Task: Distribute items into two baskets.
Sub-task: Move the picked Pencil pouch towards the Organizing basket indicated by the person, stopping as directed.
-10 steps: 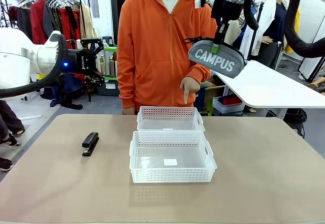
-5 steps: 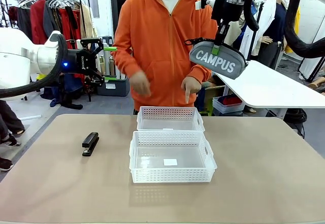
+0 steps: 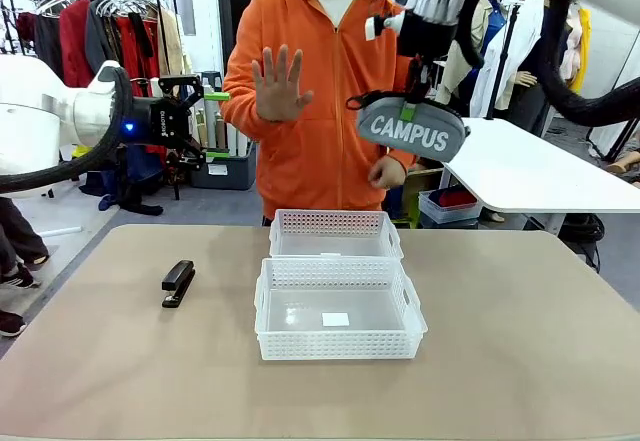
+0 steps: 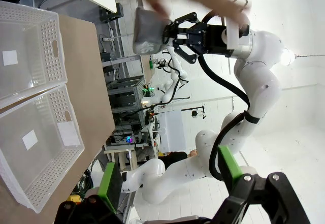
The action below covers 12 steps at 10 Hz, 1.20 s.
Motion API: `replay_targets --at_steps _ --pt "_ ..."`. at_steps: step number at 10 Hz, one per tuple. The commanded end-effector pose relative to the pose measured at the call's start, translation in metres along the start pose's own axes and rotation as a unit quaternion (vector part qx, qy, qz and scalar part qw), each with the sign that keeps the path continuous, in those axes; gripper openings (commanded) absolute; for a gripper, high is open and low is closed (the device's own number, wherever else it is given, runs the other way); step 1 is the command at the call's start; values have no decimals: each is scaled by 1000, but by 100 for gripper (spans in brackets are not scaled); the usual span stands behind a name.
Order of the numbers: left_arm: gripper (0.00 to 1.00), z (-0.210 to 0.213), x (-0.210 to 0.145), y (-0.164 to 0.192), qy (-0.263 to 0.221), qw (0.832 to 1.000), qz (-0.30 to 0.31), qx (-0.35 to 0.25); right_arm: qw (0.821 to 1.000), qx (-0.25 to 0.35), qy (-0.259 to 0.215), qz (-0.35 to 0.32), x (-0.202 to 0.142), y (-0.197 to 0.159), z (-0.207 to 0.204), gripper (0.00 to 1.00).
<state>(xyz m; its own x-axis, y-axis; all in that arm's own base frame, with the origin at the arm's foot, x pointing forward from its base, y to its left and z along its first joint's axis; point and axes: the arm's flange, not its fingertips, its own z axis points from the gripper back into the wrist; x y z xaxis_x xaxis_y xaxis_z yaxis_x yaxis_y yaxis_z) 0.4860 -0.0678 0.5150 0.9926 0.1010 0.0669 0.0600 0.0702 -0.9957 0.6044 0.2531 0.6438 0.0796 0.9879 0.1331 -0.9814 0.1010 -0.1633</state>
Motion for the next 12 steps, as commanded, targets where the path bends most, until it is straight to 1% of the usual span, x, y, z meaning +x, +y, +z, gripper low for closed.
replay_targets --at_steps 1,4,7,9,10,12 --pt "100 1 -1 -2 -2 1000 0 -1 998 -16 6 63 13 -13 2 0" --pt "100 1 -1 -2 -2 1000 0 -1 995 5 -2 99 32 -3 -9 0" --pt "100 1 -1 -2 -2 1000 0 -1 994 8 -6 107 44 5 -14 0" --pt "100 1 -1 -2 -2 1000 0 -1 996 1 -2 94 42 6 -13 0" --pt "100 1 -1 -2 -2 1000 0 -1 995 10 -3 95 39 11 -21 0" --pt "100 1 -1 -2 -2 1000 0 -1 995 10 -3 95 39 11 -21 0"
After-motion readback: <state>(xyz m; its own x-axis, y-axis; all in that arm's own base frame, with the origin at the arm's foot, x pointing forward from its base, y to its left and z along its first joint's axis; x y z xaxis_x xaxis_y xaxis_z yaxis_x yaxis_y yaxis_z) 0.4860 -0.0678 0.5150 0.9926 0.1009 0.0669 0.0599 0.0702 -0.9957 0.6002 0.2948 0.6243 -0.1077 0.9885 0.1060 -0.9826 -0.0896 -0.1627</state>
